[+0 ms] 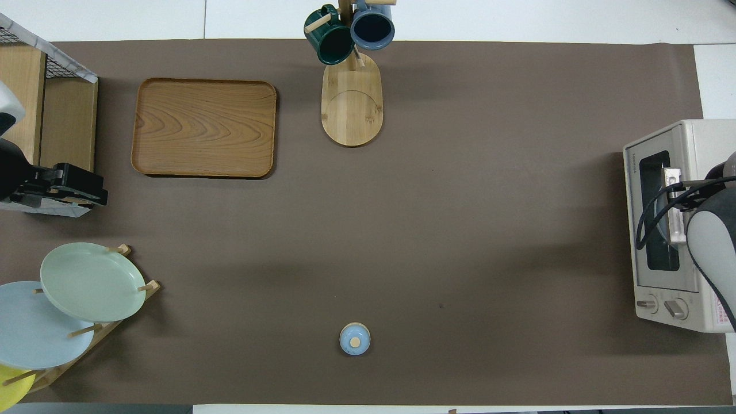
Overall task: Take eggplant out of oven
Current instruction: 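Reach the right gripper to the toaster oven door handle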
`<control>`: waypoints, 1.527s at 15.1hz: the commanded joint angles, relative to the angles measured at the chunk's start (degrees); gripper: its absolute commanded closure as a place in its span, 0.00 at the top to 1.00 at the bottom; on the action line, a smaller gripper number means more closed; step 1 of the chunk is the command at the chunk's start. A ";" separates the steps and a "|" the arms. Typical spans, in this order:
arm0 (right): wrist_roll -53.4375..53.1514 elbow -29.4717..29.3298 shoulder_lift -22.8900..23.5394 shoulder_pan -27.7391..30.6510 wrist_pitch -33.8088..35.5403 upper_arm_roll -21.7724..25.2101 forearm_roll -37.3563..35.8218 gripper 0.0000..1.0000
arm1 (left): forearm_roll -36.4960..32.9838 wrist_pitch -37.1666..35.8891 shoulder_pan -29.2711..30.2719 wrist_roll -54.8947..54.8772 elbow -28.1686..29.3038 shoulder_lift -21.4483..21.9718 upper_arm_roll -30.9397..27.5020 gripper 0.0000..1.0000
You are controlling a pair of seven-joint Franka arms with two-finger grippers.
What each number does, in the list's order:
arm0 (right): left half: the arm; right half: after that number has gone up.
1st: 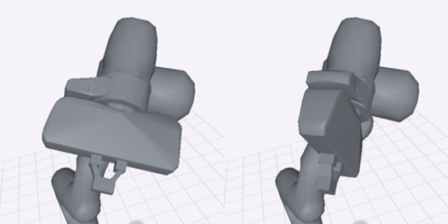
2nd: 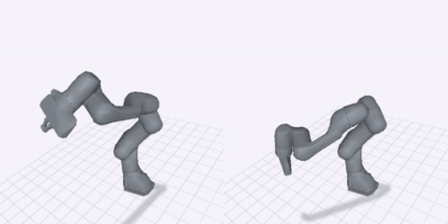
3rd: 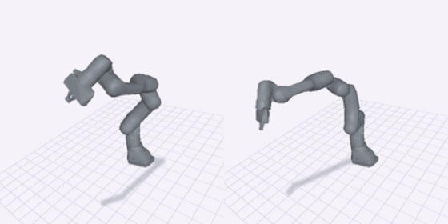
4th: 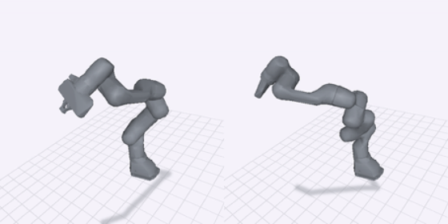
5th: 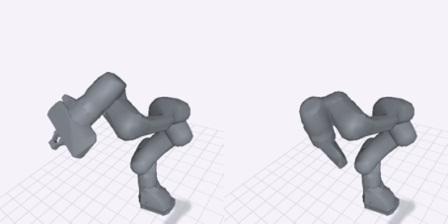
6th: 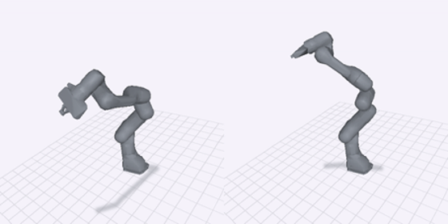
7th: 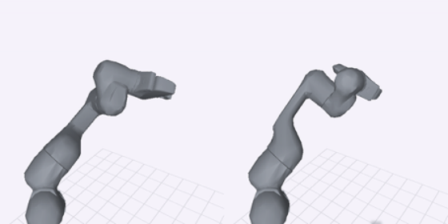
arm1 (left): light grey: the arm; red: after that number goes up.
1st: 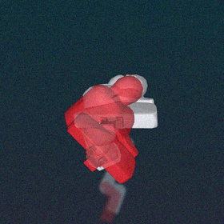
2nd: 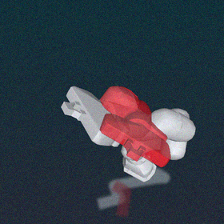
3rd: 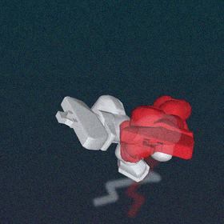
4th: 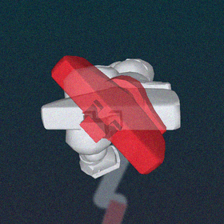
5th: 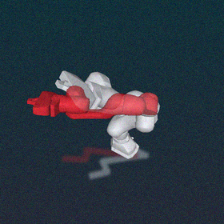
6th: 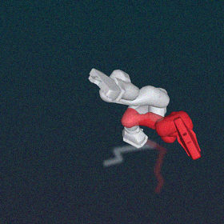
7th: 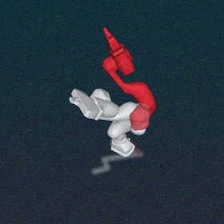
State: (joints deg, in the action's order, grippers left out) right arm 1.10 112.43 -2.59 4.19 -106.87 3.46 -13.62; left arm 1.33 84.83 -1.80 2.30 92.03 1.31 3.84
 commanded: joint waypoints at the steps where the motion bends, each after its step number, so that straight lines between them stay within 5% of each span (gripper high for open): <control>1: -0.48 3.33 -1.54 1.70 -2.73 -0.64 -1.32 0.00 | 0.69 -0.01 0.48 -0.02 0.60 0.80 0.03 1.00; 12: -0.66 7.37 -1.36 0.82 -8.08 -0.99 2.79 0.00 | 0.69 -0.01 0.48 -0.02 0.60 0.80 0.03 1.00; 23: -5.04 10.27 7.59 -7.87 -24.70 -0.99 10.28 0.00 | 0.69 0.07 0.48 -0.02 0.60 0.80 0.03 1.00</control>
State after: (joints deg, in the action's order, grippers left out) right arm -1.25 122.37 3.83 -2.67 -129.17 2.28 -3.37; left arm 1.33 84.83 -1.80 2.30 92.03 1.31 3.84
